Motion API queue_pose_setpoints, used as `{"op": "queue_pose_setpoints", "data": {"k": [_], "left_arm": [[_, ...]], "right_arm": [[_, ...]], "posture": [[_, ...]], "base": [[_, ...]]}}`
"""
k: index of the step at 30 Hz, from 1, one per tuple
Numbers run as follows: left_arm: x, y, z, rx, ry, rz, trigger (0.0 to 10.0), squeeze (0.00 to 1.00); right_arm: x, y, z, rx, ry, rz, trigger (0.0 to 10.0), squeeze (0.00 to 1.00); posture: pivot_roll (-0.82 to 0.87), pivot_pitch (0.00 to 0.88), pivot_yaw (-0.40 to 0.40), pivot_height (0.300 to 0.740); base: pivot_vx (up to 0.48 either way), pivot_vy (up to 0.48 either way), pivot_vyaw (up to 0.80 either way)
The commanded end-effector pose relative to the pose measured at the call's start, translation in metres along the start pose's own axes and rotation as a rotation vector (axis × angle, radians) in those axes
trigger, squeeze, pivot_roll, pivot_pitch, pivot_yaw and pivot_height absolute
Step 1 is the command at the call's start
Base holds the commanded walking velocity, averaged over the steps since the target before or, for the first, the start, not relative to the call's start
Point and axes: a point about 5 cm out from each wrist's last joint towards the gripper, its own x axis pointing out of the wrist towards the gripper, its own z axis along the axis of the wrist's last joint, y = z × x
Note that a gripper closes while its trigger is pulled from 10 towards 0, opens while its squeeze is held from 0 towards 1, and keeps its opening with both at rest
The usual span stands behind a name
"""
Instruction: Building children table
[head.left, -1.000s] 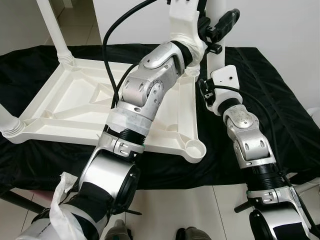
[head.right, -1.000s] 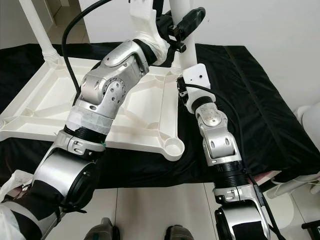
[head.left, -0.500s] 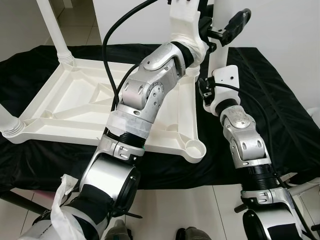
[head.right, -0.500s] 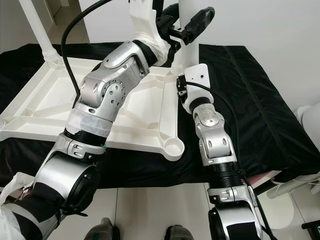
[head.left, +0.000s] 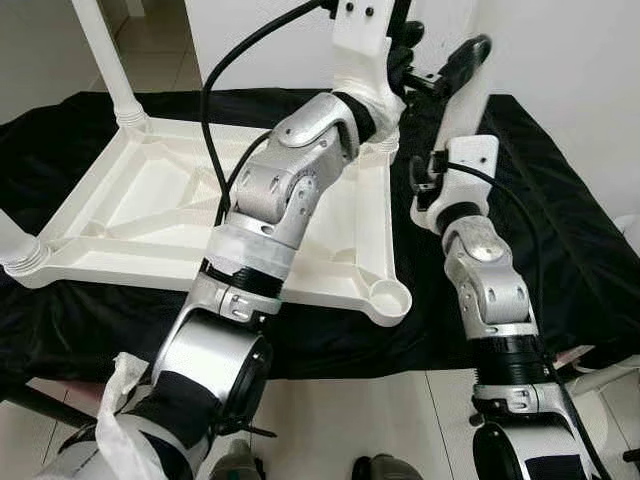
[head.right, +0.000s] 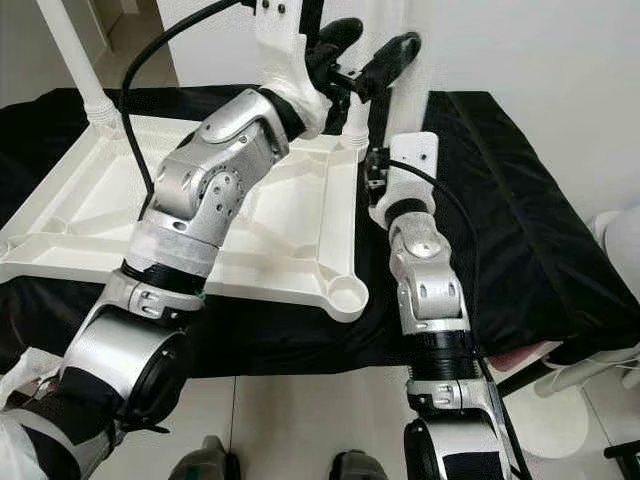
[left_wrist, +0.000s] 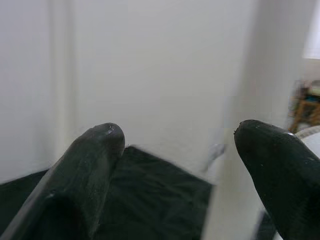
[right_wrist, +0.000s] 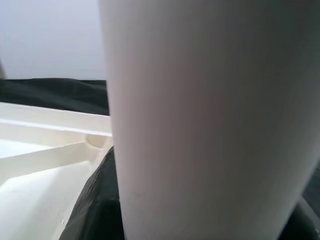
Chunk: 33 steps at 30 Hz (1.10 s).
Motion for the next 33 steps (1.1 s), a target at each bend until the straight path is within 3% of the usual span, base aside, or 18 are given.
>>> {"op": "queue_pose_setpoints", "data": {"k": [1,6,9,13,16,21,24,33], "left_arm": [[0.003,0.005,-0.004,0.011,0.047,0.088,10.0,0.00],[0.002,0.007,-0.011,0.033,0.078,0.094,10.0,0.00],[-0.005,0.013,-0.028,0.044,0.134,0.125,10.0,0.00],[-0.021,0.028,-0.044,0.035,0.195,0.188,10.0,0.00],[-0.033,0.044,-0.054,0.079,0.232,0.261,10.0,0.00],[-0.042,0.052,-0.062,0.086,0.244,0.304,10.0,0.00],[-0.057,0.066,-0.070,0.131,0.259,0.409,10.0,0.00],[-0.068,0.074,-0.075,0.152,0.244,0.473,10.0,0.00]], "right_arm": [[-0.002,-0.001,0.002,0.011,-0.003,-0.014,10.0,0.00],[-0.005,-0.002,0.000,0.015,0.003,-0.023,10.0,0.00],[-0.012,-0.006,-0.004,0.031,0.001,-0.059,10.0,0.00],[-0.023,-0.015,-0.009,0.065,-0.004,-0.129,10.0,0.00],[-0.031,-0.019,-0.012,0.079,-0.010,-0.153,10.0,0.00],[-0.037,-0.022,-0.016,0.062,-0.001,-0.167,10.0,0.00],[-0.047,-0.029,-0.020,0.052,-0.011,-0.199,10.0,0.00],[-0.053,-0.034,-0.022,0.045,-0.026,-0.212,10.0,0.00]], "posture": [[0.00,0.000,0.002,0.740],[0.00,0.000,0.002,0.740],[-0.01,0.014,0.004,0.740],[-0.01,0.036,0.006,0.740],[-0.02,0.041,0.011,0.740],[-0.02,0.038,0.016,0.740],[-0.02,0.027,0.022,0.740],[-0.02,0.011,0.020,0.740]], "base": [[0.000,0.000,0.00],[0.000,0.000,0.00],[0.000,0.000,0.00],[0.000,0.000,0.00],[0.000,0.000,0.00],[0.000,0.000,0.00],[0.000,0.000,0.00],[0.000,0.000,0.00]]}}
